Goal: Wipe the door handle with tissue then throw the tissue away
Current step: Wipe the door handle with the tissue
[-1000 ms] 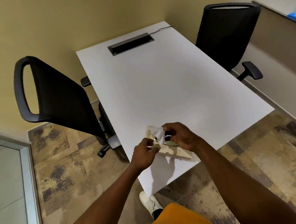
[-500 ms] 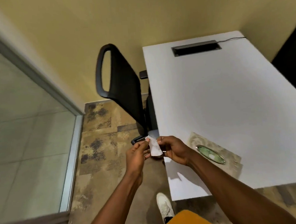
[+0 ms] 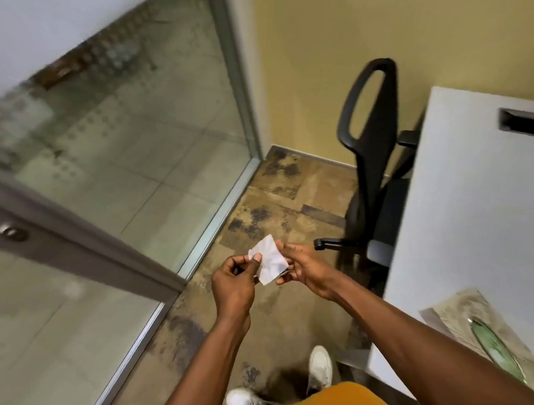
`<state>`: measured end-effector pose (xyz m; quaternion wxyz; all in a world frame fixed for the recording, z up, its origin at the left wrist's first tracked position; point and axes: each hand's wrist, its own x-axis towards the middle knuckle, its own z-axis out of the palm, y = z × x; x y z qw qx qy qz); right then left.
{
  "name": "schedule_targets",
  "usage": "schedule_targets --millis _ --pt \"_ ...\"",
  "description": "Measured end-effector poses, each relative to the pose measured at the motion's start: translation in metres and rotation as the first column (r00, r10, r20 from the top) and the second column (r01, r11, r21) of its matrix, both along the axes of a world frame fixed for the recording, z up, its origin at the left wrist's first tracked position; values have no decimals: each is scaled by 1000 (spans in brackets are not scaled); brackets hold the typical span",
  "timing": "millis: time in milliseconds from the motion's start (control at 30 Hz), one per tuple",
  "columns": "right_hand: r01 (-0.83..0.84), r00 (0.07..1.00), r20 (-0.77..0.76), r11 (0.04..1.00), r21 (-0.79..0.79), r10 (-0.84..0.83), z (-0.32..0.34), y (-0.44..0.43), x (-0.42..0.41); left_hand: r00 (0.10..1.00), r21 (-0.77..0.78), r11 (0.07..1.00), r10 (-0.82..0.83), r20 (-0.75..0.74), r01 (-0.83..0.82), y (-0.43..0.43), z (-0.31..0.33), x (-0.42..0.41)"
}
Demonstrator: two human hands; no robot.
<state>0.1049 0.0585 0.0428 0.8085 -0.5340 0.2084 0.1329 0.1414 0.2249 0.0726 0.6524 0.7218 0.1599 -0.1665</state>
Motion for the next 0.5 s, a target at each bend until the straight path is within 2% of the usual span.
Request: schedule_targets --millis 100,167,367,500 --pt "-69 994 74 983 -171 82 5 40 22 995 -4 995 104 4 -104 43 5 6" --pt "-87 992 73 974 -209 105 10 71 39 980 -34 979 201 -8 -201 74 7 12" --pt "-132 986 81 975 -178 148 32 163 76 893 -134 884 449 -21 -447 161 15 23" --pt "-179 978 84 977 -116 189 37 213 93 859 -180 841 510 -51 -510 205 20 28"
